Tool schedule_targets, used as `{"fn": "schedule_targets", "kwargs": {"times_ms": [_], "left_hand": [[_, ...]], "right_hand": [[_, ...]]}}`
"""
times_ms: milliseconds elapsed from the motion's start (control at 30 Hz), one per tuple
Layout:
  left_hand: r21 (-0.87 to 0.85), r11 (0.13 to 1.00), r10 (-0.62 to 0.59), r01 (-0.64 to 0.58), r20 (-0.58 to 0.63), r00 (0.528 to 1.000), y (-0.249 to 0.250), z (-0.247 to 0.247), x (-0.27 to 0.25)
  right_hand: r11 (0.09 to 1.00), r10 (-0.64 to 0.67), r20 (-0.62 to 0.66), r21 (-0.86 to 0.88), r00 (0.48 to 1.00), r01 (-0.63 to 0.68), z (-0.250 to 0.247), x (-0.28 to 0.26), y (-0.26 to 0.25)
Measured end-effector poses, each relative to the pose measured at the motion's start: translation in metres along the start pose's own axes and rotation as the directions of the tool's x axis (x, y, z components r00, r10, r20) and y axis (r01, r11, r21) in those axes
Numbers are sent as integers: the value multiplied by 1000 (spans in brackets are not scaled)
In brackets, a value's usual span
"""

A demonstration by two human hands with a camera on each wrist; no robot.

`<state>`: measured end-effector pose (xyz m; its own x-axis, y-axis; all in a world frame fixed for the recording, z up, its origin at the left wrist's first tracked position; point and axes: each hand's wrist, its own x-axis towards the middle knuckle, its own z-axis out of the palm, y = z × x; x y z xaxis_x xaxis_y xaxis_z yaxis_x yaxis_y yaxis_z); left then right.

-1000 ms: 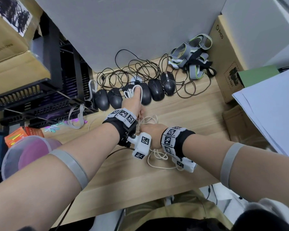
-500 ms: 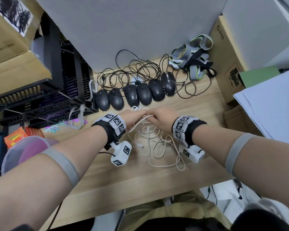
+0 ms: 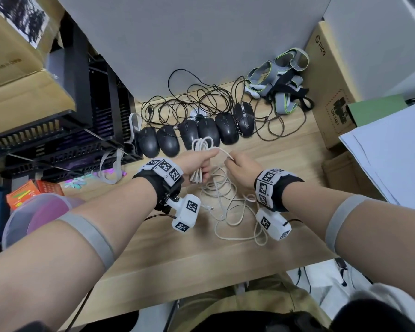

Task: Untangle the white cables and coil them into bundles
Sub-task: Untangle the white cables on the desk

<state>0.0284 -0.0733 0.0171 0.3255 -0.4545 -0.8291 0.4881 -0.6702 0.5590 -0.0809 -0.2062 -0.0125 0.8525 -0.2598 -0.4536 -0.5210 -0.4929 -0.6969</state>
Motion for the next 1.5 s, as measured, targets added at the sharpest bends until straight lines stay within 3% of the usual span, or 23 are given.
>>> {"fn": "schedule_targets", "kwargs": {"times_ms": [167, 267, 400, 500, 633, 767, 867, 933, 1000, 1067, 1200, 1367, 1500], "left_hand": [[-190, 972, 89, -141, -256, 963, 11, 1, 3], [-269, 953, 60, -136, -275, 960, 19, 5, 1], [-35, 995, 75, -90, -310, 948, 19, 11, -5], [-64, 993, 70, -96, -335, 940, 16, 9, -3], [40, 986, 158, -160, -500, 852, 13, 9, -4], [-149, 963, 144, -224, -419, 897, 10, 15, -5], [-127, 967, 142, -220, -447, 883, 8, 13, 0], [-56, 978, 148, -200, -485, 862, 9, 10, 1], [152, 981, 181, -117, -529, 829, 10, 3, -2], [356, 934, 210, -16, -513, 832, 9, -2, -9], [607, 790, 143, 93, -329, 933, 0, -4, -12], [358, 933, 38, 36, -198, 979, 0, -4, -10], [384, 902, -132, 196, -188, 973, 2, 0, -11]], "right_hand": [[998, -68, 141, -5, 988, 70, 24, -16, -9], [988, -136, 221, -45, 966, 150, 41, -20, -15], [964, -179, 117, -176, 977, 198, 46, -18, -24], [966, -167, 82, -188, 983, 179, 41, -17, -28], [968, -164, 81, -181, 983, 176, 38, -17, -26], [966, -164, 150, -175, 975, 190, 34, -19, -28], [957, -183, 238, -177, 954, 228, 37, -20, -24], [939, -206, 299, -205, 932, 274, 37, -23, -21], [903, -258, 312, -259, 914, 343, 35, -25, -18], [876, -335, 233, -279, 913, 393, 30, -27, -17], [890, -343, 107, -281, 933, 359, 12, -20, -20], [941, -247, -28, -245, 969, 233, 1, -9, -7], [933, -274, -91, -265, 957, 242, 2, -7, -8]]}}
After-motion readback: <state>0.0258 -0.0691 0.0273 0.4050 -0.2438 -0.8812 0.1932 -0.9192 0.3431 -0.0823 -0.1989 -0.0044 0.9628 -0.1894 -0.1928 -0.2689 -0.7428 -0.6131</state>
